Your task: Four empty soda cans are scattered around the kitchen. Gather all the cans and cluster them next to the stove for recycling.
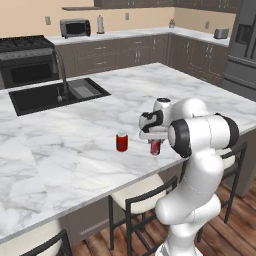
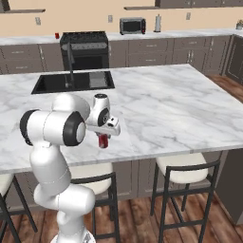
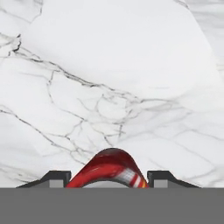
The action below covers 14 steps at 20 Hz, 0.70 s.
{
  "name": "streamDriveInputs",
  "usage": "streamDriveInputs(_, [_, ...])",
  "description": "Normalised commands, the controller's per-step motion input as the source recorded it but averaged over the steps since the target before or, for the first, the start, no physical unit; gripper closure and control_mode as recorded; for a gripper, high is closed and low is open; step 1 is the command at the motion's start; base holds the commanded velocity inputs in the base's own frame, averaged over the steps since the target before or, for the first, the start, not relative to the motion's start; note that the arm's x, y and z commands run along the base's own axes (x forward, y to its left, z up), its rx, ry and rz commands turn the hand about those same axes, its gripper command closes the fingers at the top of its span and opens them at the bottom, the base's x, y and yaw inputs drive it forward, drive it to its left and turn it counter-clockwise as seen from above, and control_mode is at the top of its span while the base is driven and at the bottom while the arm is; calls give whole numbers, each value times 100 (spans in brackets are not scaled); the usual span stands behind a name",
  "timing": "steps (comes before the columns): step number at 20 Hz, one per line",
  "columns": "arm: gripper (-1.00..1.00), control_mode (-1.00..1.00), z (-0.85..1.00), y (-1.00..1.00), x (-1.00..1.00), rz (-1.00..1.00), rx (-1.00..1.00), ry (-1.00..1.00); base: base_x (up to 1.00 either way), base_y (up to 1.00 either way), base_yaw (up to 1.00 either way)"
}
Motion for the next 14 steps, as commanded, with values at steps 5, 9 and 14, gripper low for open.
streamDriveInputs(5, [100,-100,81,10,-27,-5,6,7,0,0,0])
streamDriveInputs(9, [100,-100,67,9,-50,-4,5,0,0,0,0])
streamDriveInputs(14, [100,-100,41,16,-62,1,0,0,0,0,0])
